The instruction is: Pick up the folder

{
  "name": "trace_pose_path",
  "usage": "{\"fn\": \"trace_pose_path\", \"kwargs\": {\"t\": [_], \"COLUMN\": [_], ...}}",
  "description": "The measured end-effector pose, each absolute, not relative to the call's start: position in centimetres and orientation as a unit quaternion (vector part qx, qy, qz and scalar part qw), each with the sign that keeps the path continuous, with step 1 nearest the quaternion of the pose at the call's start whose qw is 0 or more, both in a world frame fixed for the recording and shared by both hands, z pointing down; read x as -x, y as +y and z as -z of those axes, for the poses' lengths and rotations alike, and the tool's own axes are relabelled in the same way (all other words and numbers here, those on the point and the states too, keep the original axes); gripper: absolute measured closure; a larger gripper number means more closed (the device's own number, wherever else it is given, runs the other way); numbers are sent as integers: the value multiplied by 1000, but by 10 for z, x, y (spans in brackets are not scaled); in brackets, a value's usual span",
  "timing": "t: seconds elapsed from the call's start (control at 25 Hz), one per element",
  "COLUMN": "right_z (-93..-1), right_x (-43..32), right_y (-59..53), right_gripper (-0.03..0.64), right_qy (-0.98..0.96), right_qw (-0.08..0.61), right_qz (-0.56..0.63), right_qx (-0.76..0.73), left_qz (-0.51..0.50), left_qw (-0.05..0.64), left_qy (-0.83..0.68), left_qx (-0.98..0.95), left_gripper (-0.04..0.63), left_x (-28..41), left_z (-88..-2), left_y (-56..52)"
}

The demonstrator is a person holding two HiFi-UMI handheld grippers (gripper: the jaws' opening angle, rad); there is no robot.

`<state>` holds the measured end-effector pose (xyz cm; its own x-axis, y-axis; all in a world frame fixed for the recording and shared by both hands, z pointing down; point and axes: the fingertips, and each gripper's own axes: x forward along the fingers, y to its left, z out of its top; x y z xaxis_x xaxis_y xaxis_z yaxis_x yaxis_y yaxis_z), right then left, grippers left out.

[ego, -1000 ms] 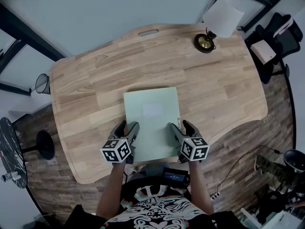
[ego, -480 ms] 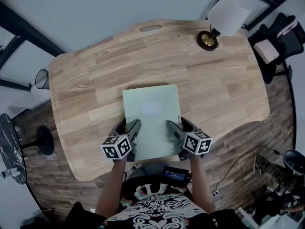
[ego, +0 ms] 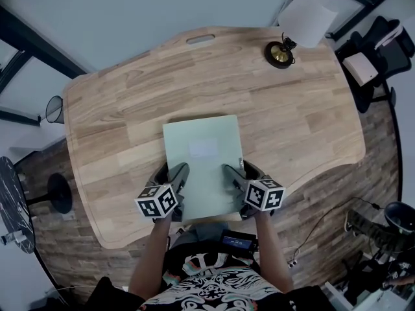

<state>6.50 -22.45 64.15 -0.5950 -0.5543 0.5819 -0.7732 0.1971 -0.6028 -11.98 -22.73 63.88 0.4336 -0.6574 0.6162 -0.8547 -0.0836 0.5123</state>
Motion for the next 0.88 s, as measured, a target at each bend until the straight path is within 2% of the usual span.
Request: {"fn": "trace_pose_path", "kwargs": {"t": [0.88], "right_z": [-627], "right_x": [-65], "right_y": [-222], "right_gripper": [316], "right_qy": [-759], "right_qw": [121], "right_qz": [-452], "right_qx": [-452], "left_qz": [-98], "left_qw": [428], "left_qy": [-532], "left_qx": [-724], "left_gripper": [298], "left_x": [118], "left_z": [-625], "left_y": [-231]}}
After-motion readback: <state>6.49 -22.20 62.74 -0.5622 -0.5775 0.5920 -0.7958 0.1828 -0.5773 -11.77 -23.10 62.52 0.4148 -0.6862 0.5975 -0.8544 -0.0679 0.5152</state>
